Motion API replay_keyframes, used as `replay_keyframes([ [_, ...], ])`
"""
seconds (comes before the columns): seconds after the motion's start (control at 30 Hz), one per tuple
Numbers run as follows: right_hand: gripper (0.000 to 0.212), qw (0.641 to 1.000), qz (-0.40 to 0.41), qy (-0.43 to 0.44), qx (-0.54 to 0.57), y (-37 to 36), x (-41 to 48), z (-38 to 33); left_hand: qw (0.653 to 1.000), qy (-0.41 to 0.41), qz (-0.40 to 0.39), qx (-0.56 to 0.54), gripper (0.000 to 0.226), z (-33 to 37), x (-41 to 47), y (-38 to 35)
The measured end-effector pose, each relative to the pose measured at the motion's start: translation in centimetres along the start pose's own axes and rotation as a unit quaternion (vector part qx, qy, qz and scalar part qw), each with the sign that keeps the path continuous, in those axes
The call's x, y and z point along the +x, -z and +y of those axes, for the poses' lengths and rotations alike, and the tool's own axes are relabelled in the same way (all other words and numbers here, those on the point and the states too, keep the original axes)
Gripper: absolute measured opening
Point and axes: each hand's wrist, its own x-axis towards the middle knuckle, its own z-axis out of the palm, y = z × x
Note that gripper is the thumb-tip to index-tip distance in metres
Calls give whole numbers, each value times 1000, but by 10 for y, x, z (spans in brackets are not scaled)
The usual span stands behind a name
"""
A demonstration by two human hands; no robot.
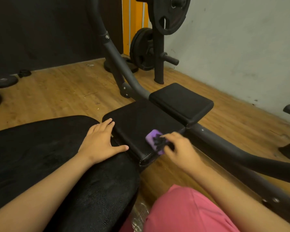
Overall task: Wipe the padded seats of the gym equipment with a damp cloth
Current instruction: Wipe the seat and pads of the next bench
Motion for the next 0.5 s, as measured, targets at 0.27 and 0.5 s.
replay_keyframes([
  [0.27, 33, 997, 41, -60, -20, 20, 2, 30, 999, 4, 20, -25, 95, -1, 0, -1],
  [0.5, 23, 999, -22, -34, 20, 5, 19, -11, 994, -19, 82, -69, 43, 15, 36, -6],
])
